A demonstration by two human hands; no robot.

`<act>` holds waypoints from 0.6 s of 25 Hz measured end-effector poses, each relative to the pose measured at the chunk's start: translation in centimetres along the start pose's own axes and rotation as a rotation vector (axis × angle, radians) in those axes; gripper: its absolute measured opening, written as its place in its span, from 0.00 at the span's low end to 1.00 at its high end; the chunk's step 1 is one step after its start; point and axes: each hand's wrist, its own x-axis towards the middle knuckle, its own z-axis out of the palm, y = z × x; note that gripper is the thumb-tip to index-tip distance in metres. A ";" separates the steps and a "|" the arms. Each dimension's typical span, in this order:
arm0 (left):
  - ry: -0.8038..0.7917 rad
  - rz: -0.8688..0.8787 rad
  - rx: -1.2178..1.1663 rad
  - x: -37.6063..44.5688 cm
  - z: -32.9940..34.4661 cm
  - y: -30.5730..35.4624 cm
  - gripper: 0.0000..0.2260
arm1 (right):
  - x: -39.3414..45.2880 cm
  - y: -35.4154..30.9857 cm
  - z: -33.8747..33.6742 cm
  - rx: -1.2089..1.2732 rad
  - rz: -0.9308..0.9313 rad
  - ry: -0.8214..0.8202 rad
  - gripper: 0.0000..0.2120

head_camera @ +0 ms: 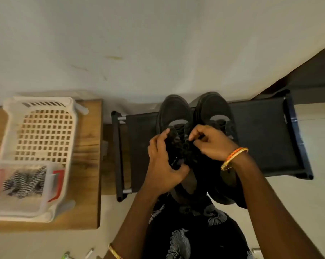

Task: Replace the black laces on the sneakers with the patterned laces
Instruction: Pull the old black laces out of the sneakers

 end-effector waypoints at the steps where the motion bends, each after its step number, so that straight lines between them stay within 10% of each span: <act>1: 0.016 0.057 -0.046 -0.1 0.2 -0.6 0.41 | 0.5 0.4 0.0 0.027 -0.007 -0.026 0.08; 15: -0.182 0.001 -0.266 3.1 2.2 -6.9 0.56 | 0.0 0.8 -1.0 -0.032 -0.004 -0.137 0.07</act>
